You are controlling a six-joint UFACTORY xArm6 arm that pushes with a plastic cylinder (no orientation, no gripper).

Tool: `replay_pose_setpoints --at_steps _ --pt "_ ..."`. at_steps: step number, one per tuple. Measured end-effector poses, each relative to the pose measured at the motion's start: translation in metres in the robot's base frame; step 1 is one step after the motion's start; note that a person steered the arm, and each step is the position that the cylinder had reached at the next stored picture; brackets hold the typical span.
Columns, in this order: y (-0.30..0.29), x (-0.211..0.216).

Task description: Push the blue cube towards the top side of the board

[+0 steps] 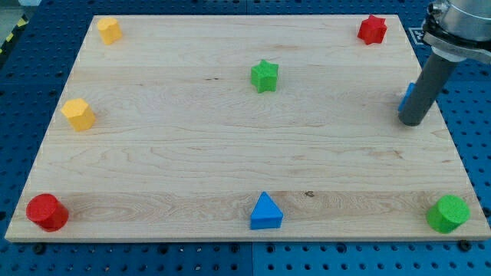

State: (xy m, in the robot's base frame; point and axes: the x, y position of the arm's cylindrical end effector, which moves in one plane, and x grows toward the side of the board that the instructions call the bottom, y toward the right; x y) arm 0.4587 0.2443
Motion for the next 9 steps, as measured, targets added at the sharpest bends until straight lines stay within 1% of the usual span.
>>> replay_pose_setpoints --at_steps 1,2,3,5,8,9 --pt "0.017 0.008" --pt "0.038 0.006" --pt "0.042 -0.003" --pt "0.021 -0.021" --pt "0.013 -0.041" --pt "-0.003 -0.045"
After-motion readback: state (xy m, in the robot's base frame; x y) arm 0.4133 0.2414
